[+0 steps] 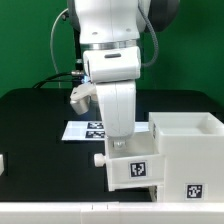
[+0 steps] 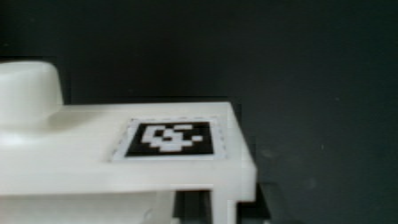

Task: Assemble drawer

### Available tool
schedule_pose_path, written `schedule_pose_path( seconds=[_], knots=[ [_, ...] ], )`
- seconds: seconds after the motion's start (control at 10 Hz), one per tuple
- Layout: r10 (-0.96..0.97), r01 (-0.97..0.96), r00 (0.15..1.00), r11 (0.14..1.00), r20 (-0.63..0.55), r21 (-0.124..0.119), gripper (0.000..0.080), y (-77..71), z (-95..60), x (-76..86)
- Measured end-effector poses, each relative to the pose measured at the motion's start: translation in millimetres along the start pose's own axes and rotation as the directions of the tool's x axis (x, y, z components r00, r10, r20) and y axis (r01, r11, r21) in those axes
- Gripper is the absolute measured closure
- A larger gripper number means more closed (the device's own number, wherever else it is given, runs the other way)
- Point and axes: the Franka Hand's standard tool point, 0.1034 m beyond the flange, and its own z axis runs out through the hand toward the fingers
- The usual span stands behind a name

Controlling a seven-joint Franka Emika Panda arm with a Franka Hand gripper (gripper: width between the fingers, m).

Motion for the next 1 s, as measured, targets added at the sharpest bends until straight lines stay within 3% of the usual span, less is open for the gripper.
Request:
schedule_pose_path(
  seconds=[0.3,1.0],
  knots=[
    [0.06,-0.06,0.998,0.998,0.008,0.011,0.0761,-2.7,-2.1,12.3],
    [0.066,-0.066,0.998,0.998,0.009,0.01,0.0761,-2.7,-2.4,17.7]
  ],
)
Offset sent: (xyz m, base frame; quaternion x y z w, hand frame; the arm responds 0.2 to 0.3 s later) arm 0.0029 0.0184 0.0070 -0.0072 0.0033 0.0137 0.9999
